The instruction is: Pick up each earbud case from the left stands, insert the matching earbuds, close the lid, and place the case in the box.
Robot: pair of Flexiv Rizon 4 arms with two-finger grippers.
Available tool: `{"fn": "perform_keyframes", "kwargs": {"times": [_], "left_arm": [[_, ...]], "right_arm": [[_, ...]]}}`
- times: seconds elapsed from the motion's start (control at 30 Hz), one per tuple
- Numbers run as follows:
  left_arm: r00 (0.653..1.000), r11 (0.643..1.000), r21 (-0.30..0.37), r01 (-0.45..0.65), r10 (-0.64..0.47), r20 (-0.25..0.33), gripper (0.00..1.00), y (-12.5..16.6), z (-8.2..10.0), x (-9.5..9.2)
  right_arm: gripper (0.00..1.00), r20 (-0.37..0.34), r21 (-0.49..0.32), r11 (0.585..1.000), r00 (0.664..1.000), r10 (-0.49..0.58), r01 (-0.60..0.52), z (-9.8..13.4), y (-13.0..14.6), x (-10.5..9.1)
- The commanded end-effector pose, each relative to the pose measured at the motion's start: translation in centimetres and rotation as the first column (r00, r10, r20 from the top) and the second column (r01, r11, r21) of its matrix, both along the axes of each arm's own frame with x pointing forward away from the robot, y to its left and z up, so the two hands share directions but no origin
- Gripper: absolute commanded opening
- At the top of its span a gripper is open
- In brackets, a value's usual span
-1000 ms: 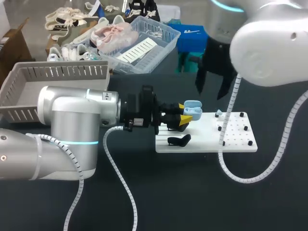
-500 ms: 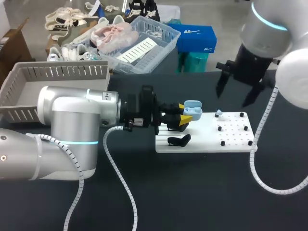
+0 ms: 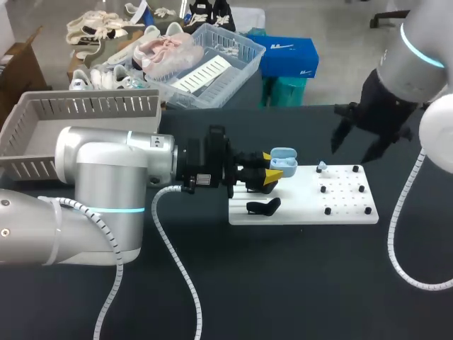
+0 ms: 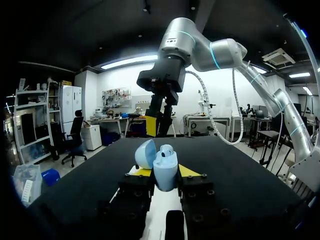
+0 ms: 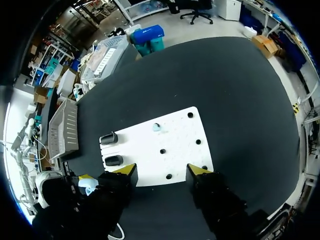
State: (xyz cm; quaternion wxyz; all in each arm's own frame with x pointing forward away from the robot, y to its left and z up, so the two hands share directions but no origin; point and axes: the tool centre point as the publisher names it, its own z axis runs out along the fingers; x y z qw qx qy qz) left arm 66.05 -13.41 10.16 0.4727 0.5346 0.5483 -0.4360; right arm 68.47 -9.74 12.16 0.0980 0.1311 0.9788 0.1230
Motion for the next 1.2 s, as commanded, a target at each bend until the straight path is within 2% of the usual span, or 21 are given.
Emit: {"fn": "perform_keyframes", "kwargs": {"times": [0.03, 0.07, 0.13, 0.23, 0.3, 0.5, 0.67, 1.07, 1.2], "left_arm": [[1.0, 1.0, -0.002, -0.002, 0.002, 0.001, 0.0, 0.0, -0.1, 0.0], [1.0, 1.0, -0.002, -0.002, 0.002, 0.001, 0.0, 0.0, -0.1, 0.0], [1.0, 1.0, -0.002, -0.002, 0.002, 0.001, 0.0, 0.0, -0.1, 0.0], [1.0, 1.0, -0.002, -0.002, 0.002, 0.001, 0.0, 0.0, -0.1, 0.0], [1.0, 1.0, -0.002, -0.002, 0.002, 0.001, 0.0, 0.0, -0.1, 0.0], [1.0, 1.0, -0.002, -0.002, 0.002, 0.001, 0.0, 0.0, -0.1, 0.0], [1.0, 1.0, -0.002, -0.002, 0.002, 0.001, 0.0, 0.0, -0.1, 0.0], [1.0, 1.0, -0.002, -0.002, 0.002, 0.001, 0.0, 0.0, -0.1, 0.0], [1.0, 1.0, -0.002, -0.002, 0.002, 0.001, 0.0, 0.0, -0.1, 0.0]], "right_arm": [[0.56, -0.022, -0.022, 0.999, 0.999, 0.039, -0.039, -1.1, 0.9, 1.8], [0.5, -0.023, -0.023, 0.998, 0.998, 0.051, -0.052, -1.3, 1.0, 2.0], [0.49, -0.017, -0.033, 0.997, 0.997, 0.075, -0.076, -1.7, 1.2, 2.3], [0.51, -0.009, -0.03, 0.994, 0.995, 0.104, -0.104, -2.6, 1.3, 2.8], [0.58, -0.007, -0.027, 0.993, 0.993, 0.116, -0.116, -3.2, 1.3, 3.1], [0.51, 0.006, -0.048, 0.989, 0.99, 0.142, -0.141, -4.8, 1.4, 4.2], [0.5, -0.002, -0.06, 0.984, 0.986, 0.168, -0.168, -5.8, 1.8, 4.7], [0.47, -0.03, -0.065, 0.986, 0.988, 0.153, -0.155, -7.4, 2.0, 5.6], [0.42, -0.032, -0.057, 0.988, 0.99, 0.141, -0.143, -8.0, 2.1, 5.7]]}}
